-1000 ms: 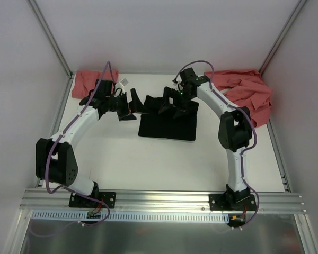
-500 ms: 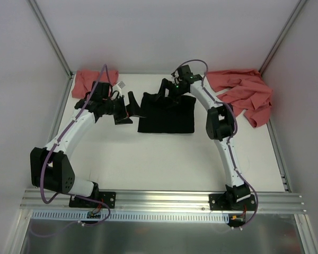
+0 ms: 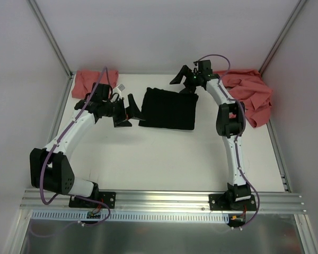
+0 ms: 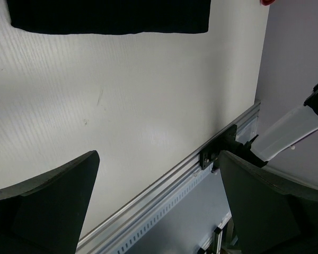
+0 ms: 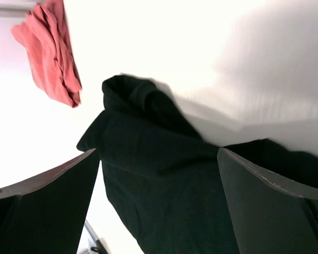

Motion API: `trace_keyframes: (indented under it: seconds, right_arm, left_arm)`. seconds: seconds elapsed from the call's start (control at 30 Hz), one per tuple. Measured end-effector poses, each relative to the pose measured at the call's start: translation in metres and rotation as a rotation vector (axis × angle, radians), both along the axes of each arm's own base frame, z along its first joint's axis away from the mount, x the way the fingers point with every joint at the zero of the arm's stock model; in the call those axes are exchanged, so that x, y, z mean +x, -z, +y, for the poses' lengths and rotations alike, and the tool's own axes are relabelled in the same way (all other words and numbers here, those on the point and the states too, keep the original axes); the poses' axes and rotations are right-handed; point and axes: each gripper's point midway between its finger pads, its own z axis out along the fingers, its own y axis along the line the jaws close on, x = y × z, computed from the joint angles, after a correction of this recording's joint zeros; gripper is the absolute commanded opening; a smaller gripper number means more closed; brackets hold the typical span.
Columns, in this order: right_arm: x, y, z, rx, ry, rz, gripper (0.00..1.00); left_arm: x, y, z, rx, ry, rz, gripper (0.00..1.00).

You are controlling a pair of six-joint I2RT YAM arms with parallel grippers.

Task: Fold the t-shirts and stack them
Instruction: Fold the long partially folded tshirt into a neat square

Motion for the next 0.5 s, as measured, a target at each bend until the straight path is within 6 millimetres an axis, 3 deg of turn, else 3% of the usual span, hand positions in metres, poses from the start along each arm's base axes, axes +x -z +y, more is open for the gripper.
trace_keyframes:
  seconds: [0.3, 0.4, 0.5]
  right_arm:
    - [0.011, -0.01, -0.029, -0.024, 0.014, -0.056, 0.99]
    - [0.014, -0.037, -0.047, -0.036, 0.03, -0.097, 0.99]
    - [0.015, -0.085, -0.071, -0.04, 0.066, -0.169, 0.99]
  left_arm:
    - [0.012, 0.005, -0.009, 0.012, 0.013, -0.006, 0.99]
    - [0.021, 0.001, -0.017, 0.01, 0.02, -0.048, 0.99]
    - [0.036, -0.01, -0.03, -0.003, 0.037, -0.128, 0.99]
